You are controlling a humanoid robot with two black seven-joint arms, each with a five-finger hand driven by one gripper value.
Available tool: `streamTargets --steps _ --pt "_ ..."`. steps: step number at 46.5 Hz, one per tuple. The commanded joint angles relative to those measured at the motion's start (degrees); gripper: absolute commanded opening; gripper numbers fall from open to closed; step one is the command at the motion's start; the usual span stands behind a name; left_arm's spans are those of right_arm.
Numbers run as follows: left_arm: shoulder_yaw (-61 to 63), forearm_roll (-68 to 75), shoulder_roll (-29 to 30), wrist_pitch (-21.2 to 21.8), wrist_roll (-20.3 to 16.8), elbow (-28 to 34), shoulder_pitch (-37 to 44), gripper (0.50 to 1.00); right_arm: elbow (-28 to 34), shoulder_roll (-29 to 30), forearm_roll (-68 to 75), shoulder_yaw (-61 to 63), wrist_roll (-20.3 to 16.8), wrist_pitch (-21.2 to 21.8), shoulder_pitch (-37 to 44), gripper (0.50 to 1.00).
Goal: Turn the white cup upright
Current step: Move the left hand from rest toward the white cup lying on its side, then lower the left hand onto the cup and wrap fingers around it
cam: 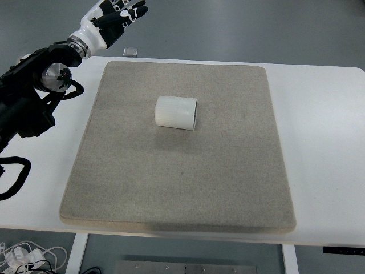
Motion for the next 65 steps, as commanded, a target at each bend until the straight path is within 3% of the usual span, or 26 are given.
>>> streamTargets --steps 1,23,30,48,65 --pt "1.2 5.1 2.2 0.0 0.2 -4.1 -0.5 0.994 0.0 0.0 0.0 0.0 0.0 0.0 0.0 0.952" --pt "18.1 24.3 12.1 0.0 1.5 -22.7 -5.7 0.992 0.0 0.0 0.0 0.0 0.0 0.0 0.0 0.952" --pt "18.3 34.0 12.1 -0.1 2.6 -23.7 -5.7 0.988 0.0 0.0 0.0 0.0 0.0 0.0 0.0 0.952" --pt "22.0 42.5 11.3 -3.4 12.6 -27.4 -10.2 0.994 0.0 0.0 0.0 0.0 0.0 0.0 0.0 0.952" --pt "29.6 42.7 9.0 -3.8 13.0 -27.2 -13.7 0.994 0.0 0.0 0.0 0.0 0.0 0.0 0.0 0.952"
